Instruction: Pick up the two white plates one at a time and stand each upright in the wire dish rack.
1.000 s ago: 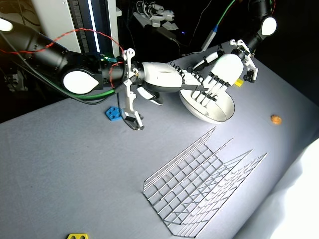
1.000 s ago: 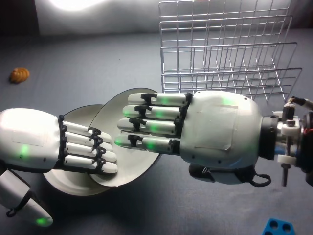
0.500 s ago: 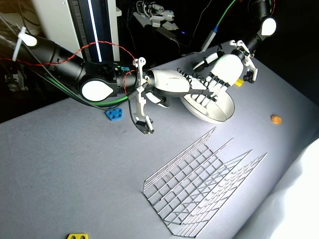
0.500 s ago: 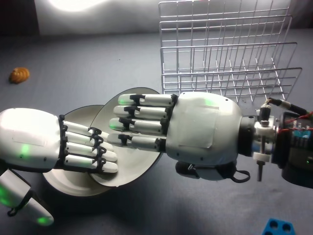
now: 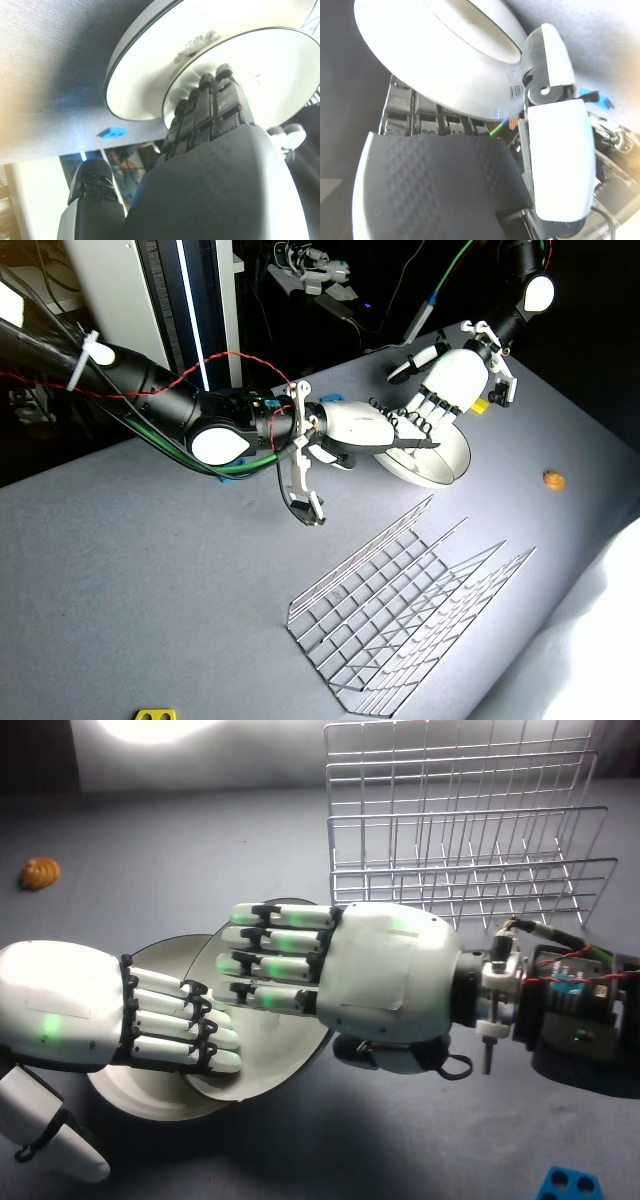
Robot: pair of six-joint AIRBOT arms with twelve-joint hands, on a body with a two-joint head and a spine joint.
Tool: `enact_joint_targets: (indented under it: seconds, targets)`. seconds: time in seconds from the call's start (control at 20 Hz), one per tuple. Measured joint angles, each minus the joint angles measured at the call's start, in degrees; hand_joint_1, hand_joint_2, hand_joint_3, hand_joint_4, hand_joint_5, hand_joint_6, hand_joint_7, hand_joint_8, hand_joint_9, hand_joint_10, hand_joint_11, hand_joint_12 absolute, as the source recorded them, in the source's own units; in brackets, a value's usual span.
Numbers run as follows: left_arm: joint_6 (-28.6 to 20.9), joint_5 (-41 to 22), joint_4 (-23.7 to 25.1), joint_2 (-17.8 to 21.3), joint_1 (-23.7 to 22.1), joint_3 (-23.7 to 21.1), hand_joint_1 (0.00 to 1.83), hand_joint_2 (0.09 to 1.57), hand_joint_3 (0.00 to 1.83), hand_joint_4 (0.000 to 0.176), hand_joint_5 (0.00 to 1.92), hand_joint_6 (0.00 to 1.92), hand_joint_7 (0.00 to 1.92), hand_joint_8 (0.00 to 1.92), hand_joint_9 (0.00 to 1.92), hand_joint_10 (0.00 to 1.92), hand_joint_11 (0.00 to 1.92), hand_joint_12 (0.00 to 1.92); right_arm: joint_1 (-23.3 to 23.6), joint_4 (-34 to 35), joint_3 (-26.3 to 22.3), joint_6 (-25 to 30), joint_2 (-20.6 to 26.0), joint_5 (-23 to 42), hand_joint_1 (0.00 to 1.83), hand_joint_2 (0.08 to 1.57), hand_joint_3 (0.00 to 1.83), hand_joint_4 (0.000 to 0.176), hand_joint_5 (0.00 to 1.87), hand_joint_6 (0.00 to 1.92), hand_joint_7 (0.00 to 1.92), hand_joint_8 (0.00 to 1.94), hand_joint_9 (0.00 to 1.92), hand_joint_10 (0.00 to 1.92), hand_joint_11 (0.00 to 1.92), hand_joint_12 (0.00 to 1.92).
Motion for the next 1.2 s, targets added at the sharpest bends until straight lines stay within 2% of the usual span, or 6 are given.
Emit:
enact_joint_targets:
  seconds: [0.4,0.6,0.7,0.75,0.9,1.2]
  targets:
    - [-0.15,0.02,-0.09,0.00,0.00,-0.11,0.00,1.13,0.00,0.000,0.00,0.00,0.00,0.00,0.00,0.00,0.00,0.00,0.00,-0.02,2.38,-0.02,-2.21,2.75,1.11,1.16,0.00,0.000,0.52,0.02,0.50,0.01,0.45,0.04,0.01,1.08]
    - [-0.15,0.09,-0.20,0.00,0.00,-0.15,0.00,1.14,0.00,0.000,0.00,0.00,0.00,0.00,0.00,0.00,0.00,0.00,0.00,-0.13,2.38,-0.22,-2.23,2.99,1.23,1.11,0.00,0.000,0.89,0.02,0.93,0.01,0.89,0.03,0.53,0.83]
    - [-0.15,0.07,-0.22,0.00,0.00,-0.17,0.00,1.13,0.00,0.000,0.00,0.00,0.00,0.00,0.00,0.00,0.00,0.00,0.00,0.15,2.38,-0.24,-2.27,3.13,1.23,1.09,0.00,0.000,1.00,0.95,1.11,0.53,1.11,0.02,0.77,0.76]
    - [-0.15,0.17,-0.22,0.00,0.00,-0.24,0.00,1.13,0.00,0.000,0.00,0.00,0.00,0.00,0.00,0.00,0.00,0.00,0.00,0.50,2.38,-0.24,-2.34,3.74,1.36,1.06,0.00,0.000,1.04,0.92,1.17,0.58,1.03,0.75,0.84,0.75]
    - [-0.15,0.24,-0.28,0.00,0.00,-0.28,0.00,1.14,0.00,0.000,0.00,0.00,0.00,0.00,0.00,0.00,0.00,0.00,0.00,0.02,2.38,-0.46,-2.29,5.97,1.38,1.07,0.00,0.000,1.01,0.97,1.13,0.69,0.97,1.01,0.84,0.74]
    - [-1.20,0.24,1.05,0.00,-2.80,0.42,0.00,1.14,0.00,0.000,0.00,0.00,0.00,0.00,0.00,0.00,0.00,0.00,0.00,0.07,2.38,-0.59,-2.32,6.45,1.25,1.05,0.00,0.018,1.08,0.83,1.19,0.63,1.23,0.03,0.88,0.66]
